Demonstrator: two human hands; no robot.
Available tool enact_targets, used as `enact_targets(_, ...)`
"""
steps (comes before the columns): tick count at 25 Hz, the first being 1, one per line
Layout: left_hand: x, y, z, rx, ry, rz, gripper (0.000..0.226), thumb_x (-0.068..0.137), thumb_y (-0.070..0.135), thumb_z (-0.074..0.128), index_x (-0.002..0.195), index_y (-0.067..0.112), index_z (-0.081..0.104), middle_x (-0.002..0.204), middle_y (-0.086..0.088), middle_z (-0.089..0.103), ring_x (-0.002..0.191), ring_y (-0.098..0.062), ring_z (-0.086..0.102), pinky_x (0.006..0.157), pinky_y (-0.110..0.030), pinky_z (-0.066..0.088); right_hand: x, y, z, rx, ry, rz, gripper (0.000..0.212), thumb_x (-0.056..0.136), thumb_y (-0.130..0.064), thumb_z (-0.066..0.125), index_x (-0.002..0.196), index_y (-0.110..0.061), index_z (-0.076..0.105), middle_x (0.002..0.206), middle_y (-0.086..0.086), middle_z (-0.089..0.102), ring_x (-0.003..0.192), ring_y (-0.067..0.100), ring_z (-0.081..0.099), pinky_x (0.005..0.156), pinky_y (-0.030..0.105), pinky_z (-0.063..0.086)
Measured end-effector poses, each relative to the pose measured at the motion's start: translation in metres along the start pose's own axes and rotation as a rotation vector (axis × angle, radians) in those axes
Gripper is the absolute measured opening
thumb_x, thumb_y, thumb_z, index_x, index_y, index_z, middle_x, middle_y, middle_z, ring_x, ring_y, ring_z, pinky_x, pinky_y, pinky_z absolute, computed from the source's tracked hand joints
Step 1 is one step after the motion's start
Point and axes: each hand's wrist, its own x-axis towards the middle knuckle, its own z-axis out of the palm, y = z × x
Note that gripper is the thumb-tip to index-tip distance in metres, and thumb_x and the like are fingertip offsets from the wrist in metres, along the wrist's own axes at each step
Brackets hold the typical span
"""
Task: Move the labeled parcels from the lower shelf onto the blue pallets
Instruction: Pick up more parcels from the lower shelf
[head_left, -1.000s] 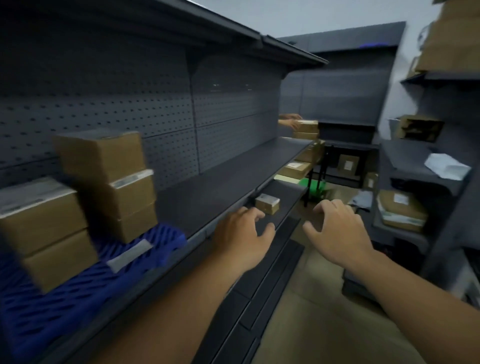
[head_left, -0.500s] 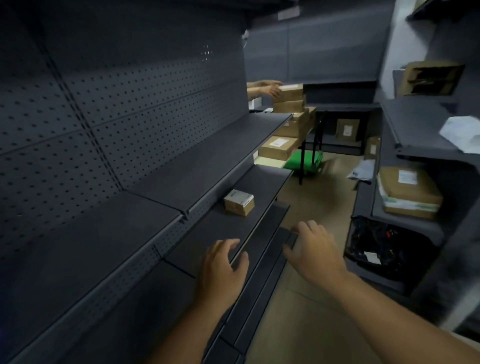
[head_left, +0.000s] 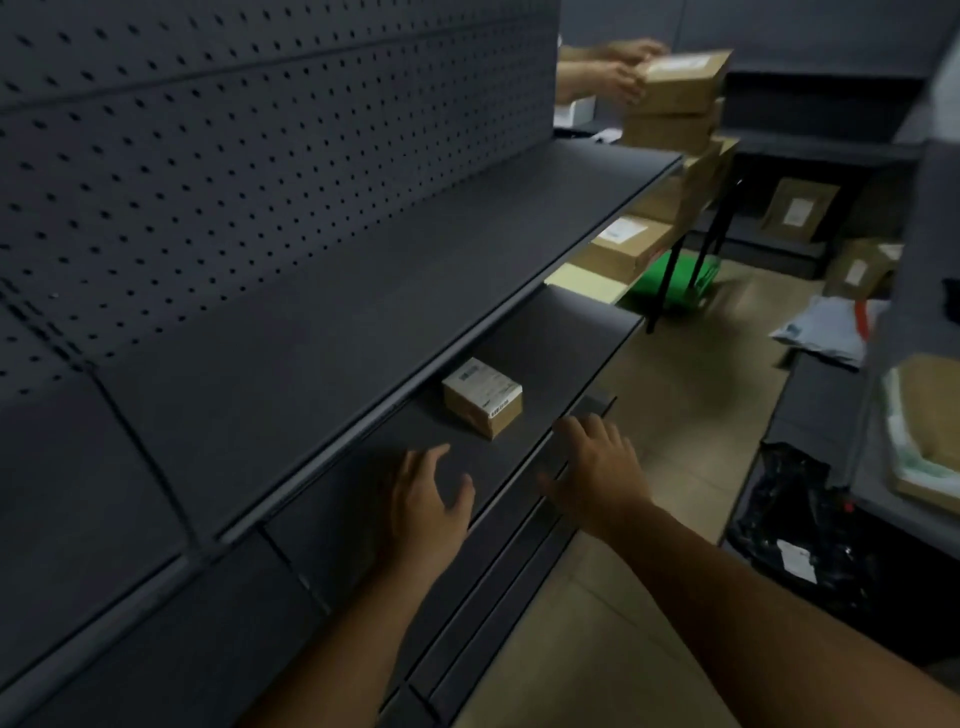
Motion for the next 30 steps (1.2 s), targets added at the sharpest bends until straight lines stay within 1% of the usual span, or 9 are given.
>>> enact_targets(2,0.014,-0.001,0.01,0.022,-0.022,-0.082,0.052,0.096,0.045,0.06,0.146,0.031,0.049,0.151,0.0,0.046,0.131,-0.024,0.049,0.091,-0.036,0.047,0.041,0.004,0.018,0.01,-0.041,-0.011,0.072,0.085,-0.061,0.061,0.145,-0.028,0.038,0.141,0.003,0.044,0.128,0.026,0.042,0.106,0.041,0.039)
enact_targets(4,0.025,-0.003,0.018,0.082,-0.023,-0.129,0.051,0.096,0.044,0.061,0.144,0.029,0.051,0.147,-0.001,0.052,0.131,-0.024,0.049,0.1,-0.041,0.047,0.082,0.009,0.034,-0.007,-0.091,-0.039,0.076,0.083,-0.063,0.062,0.146,-0.028,0.037,0.143,0.005,0.042,0.129,0.027,0.041,0.107,0.043,0.039)
enact_targets(7,0.045,-0.004,0.036,0.119,0.066,-0.147,0.048,0.097,0.038,0.063,0.142,0.023,0.056,0.14,-0.004,0.059,0.129,-0.024,0.05,0.107,-0.043,0.042,0.152,0.018,0.062,-0.055,-0.146,-0.121,0.083,0.08,-0.065,0.063,0.148,-0.027,0.035,0.146,0.011,0.038,0.13,0.032,0.038,0.108,0.047,0.037)
enact_targets(10,0.07,-0.011,0.059,0.116,0.198,-0.2,0.047,0.096,0.035,0.065,0.141,0.023,0.058,0.138,-0.004,0.06,0.128,-0.024,0.05,0.107,-0.041,0.04,0.216,0.022,0.101,-0.088,-0.209,-0.149,0.091,0.079,-0.071,0.059,0.153,-0.026,0.029,0.154,0.02,0.028,0.137,0.041,0.031,0.11,0.05,0.034)
enact_targets(13,0.079,-0.026,0.084,0.136,0.27,-0.268,0.044,0.094,0.034,0.066,0.136,0.019,0.062,0.135,-0.008,0.063,0.126,-0.029,0.054,0.105,-0.043,0.043,0.249,0.025,0.147,-0.109,-0.276,-0.161,0.103,0.075,-0.077,0.058,0.156,-0.025,0.023,0.159,0.022,0.019,0.141,0.043,0.025,0.112,0.051,0.029)
enact_targets(16,0.066,-0.038,0.104,0.141,0.304,-0.357,0.043,0.09,0.038,0.063,0.127,0.017,0.068,0.129,-0.011,0.066,0.119,-0.034,0.059,0.1,-0.046,0.047,0.258,0.027,0.178,0.02,-0.331,-0.183,0.111,0.073,-0.065,0.073,0.157,-0.036,0.007,0.155,0.022,0.022,0.137,0.046,0.027,0.109,0.054,0.035)
enact_targets(19,0.049,-0.041,0.106,0.183,0.319,-0.441,0.039,0.093,0.039,0.065,0.129,0.023,0.067,0.131,-0.006,0.064,0.122,-0.03,0.058,0.102,-0.043,0.046,0.245,0.029,0.177,0.087,-0.299,-0.231,0.111,0.071,-0.055,0.078,0.156,-0.039,0.008,0.145,0.022,0.03,0.128,0.044,0.035,0.101,0.053,0.043)
enact_targets(24,0.029,-0.015,0.075,0.255,0.374,-0.536,0.047,0.095,0.047,0.061,0.138,0.027,0.059,0.139,0.002,0.059,0.13,-0.023,0.053,0.106,-0.038,0.042,0.22,0.014,0.132,0.081,-0.366,-0.483,0.11,0.07,-0.059,0.074,0.155,-0.038,0.009,0.14,0.017,0.036,0.127,0.039,0.037,0.097,0.051,0.048)
enact_targets(30,-0.042,0.04,0.058,0.228,0.617,-0.705,0.042,0.091,0.039,0.069,0.13,0.024,0.066,0.129,-0.001,0.065,0.119,-0.028,0.061,0.099,-0.042,0.049,0.176,-0.027,0.066,0.045,-0.509,-0.979,0.112,0.064,-0.063,0.068,0.156,-0.043,0.008,0.138,0.002,0.034,0.123,0.027,0.037,0.096,0.042,0.047)
